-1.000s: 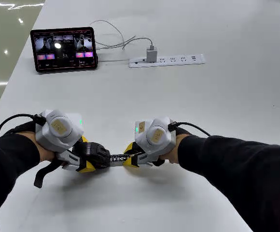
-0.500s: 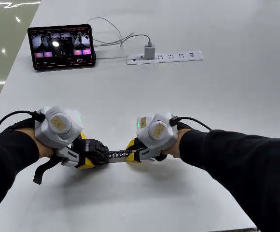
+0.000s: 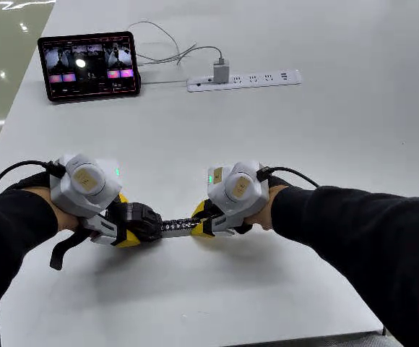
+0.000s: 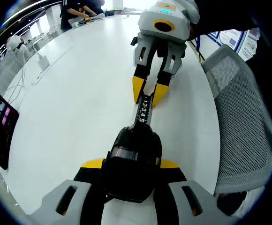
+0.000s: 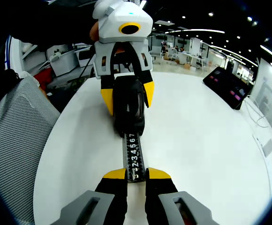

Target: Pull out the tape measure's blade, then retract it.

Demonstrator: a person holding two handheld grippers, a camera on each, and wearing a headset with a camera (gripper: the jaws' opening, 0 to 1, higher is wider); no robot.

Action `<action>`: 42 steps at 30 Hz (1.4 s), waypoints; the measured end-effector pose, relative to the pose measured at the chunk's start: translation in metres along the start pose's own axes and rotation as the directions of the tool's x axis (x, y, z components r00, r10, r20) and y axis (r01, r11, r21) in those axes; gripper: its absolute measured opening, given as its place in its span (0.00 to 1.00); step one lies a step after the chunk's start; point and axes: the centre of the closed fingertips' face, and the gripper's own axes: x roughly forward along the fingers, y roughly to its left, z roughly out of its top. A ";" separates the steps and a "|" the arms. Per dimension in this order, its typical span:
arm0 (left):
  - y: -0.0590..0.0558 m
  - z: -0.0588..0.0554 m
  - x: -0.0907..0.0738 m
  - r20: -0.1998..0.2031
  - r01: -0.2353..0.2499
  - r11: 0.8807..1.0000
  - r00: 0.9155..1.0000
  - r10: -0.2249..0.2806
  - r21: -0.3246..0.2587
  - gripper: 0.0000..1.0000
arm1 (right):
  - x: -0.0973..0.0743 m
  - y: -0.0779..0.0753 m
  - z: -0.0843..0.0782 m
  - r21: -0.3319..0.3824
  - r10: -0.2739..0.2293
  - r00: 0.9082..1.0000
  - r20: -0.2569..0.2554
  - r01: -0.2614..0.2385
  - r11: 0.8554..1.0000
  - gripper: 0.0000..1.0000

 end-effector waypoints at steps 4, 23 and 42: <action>0.000 0.000 0.000 0.000 0.002 1.000 1.000 -0.002 -0.001 0.33 | -0.003 0.000 -0.002 0.003 -0.002 1.000 0.000 0.002 1.000 0.09; -0.001 0.001 -0.001 0.005 0.003 1.000 1.000 -0.003 -0.003 0.33 | -0.010 -0.002 -0.008 0.014 0.003 1.000 -0.012 -0.003 1.000 0.09; -0.001 0.001 0.000 0.006 0.002 1.000 1.000 -0.002 -0.001 0.33 | -0.017 -0.002 -0.014 0.030 -0.001 1.000 -0.015 0.002 1.000 0.09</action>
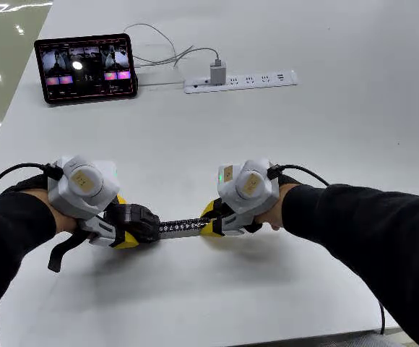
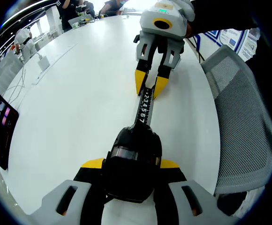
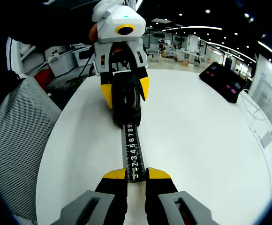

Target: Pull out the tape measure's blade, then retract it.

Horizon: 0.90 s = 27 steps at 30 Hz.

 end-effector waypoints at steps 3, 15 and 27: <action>0.000 0.000 0.000 0.000 -0.001 1.000 1.000 0.001 0.000 0.33 | -0.002 0.000 -0.002 0.004 0.001 1.000 0.000 -0.001 1.000 0.09; 0.001 0.000 0.001 -0.002 0.001 1.000 1.000 -0.001 0.004 0.33 | -0.008 -0.001 -0.008 0.001 -0.005 1.000 0.001 0.005 1.000 0.09; 0.001 0.000 0.001 -0.006 0.002 1.000 1.000 -0.002 0.006 0.33 | -0.014 -0.002 -0.015 0.017 -0.001 1.000 -0.001 0.001 1.000 0.09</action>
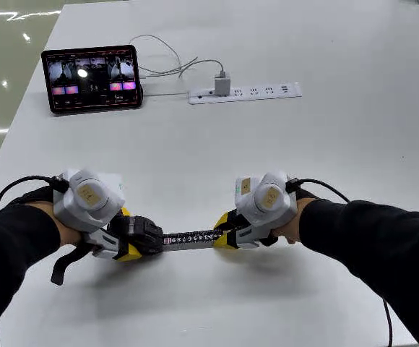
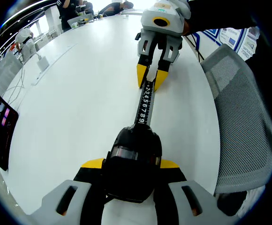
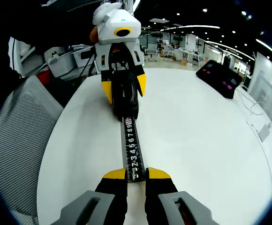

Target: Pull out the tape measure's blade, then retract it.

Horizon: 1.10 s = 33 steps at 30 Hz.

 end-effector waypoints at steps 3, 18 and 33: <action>0.000 0.000 0.000 -0.001 0.000 1.000 1.000 0.000 0.000 0.33 | -0.001 -0.001 -0.002 0.004 0.002 1.000 -0.001 -0.002 1.000 0.09; -0.001 -0.001 0.000 -0.007 0.002 1.000 1.000 -0.002 0.009 0.33 | -0.011 -0.003 -0.011 0.015 -0.002 1.000 -0.003 0.002 1.000 0.09; -0.001 0.000 0.000 -0.010 0.002 1.000 1.000 -0.002 0.011 0.33 | -0.018 -0.004 -0.019 0.029 -0.012 1.000 0.000 0.012 1.000 0.09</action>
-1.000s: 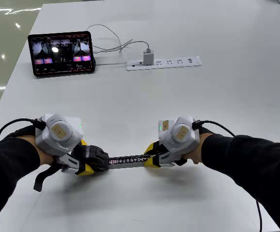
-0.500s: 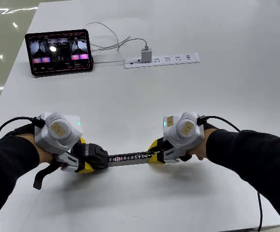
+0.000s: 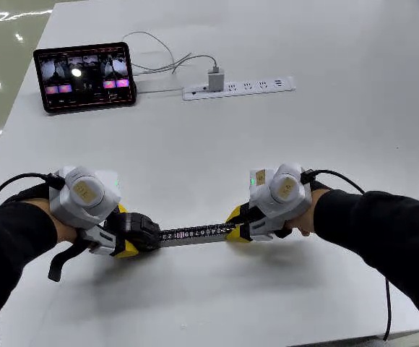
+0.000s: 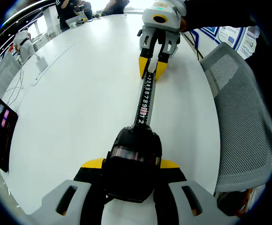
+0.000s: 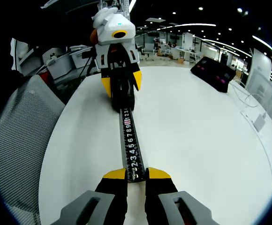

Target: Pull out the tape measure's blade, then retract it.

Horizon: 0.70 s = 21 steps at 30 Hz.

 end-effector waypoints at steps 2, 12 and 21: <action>0.000 0.000 0.000 0.001 -0.001 1.000 1.000 0.001 -0.002 0.33 | -0.001 0.000 -0.001 0.002 -0.001 1.000 -0.001 0.001 1.000 0.09; 0.000 0.000 0.000 0.003 -0.002 1.000 1.000 0.002 -0.002 0.33 | -0.007 0.000 -0.005 0.013 -0.003 1.000 -0.005 0.003 1.000 0.09; 0.001 0.000 0.001 0.006 -0.004 1.000 1.000 0.004 -0.004 0.33 | -0.011 0.000 -0.008 0.020 -0.003 1.000 -0.007 0.003 1.000 0.09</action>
